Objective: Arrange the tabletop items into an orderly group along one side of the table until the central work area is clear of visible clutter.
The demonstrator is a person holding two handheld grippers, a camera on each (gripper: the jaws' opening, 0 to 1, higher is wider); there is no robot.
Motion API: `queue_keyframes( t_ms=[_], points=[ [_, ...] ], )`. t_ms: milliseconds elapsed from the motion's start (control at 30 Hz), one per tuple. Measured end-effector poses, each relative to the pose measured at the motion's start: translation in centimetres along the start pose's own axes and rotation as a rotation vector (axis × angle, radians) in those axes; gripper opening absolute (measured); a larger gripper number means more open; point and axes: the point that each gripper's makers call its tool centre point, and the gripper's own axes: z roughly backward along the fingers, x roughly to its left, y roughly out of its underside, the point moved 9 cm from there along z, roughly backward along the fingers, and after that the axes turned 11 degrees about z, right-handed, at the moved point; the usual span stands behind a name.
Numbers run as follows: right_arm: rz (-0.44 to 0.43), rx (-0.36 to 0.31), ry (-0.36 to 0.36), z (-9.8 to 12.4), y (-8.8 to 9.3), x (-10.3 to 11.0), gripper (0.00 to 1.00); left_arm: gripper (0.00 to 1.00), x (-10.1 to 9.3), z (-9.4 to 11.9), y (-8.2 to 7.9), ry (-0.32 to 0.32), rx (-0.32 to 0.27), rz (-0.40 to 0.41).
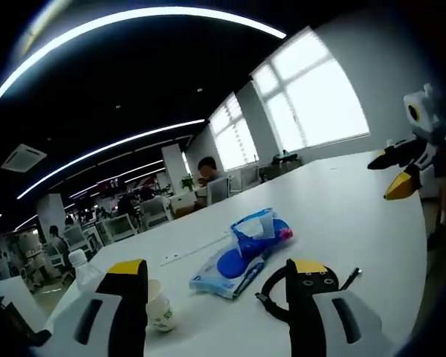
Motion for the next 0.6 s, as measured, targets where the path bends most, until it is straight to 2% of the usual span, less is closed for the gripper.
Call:
queue_keyframes(
  t_ms=[167, 433, 600],
  points=[
    [0.006, -0.007, 0.000, -0.5, -0.4, -0.4, 0.57, 0.75, -0.2, -0.2, -0.3, 0.008, -0.001, -0.007],
    [0.034, -0.014, -0.010, -2.0, -1.3, -0.7, 0.56, 0.70, -0.6, -0.8, -0.9, 0.018, -0.018, -0.040],
    [0.047, -0.022, -0.011, -2.9, -1.8, -0.9, 0.56, 0.70, -0.7, -1.4, -0.9, 0.018, -0.010, -0.029]
  ],
)
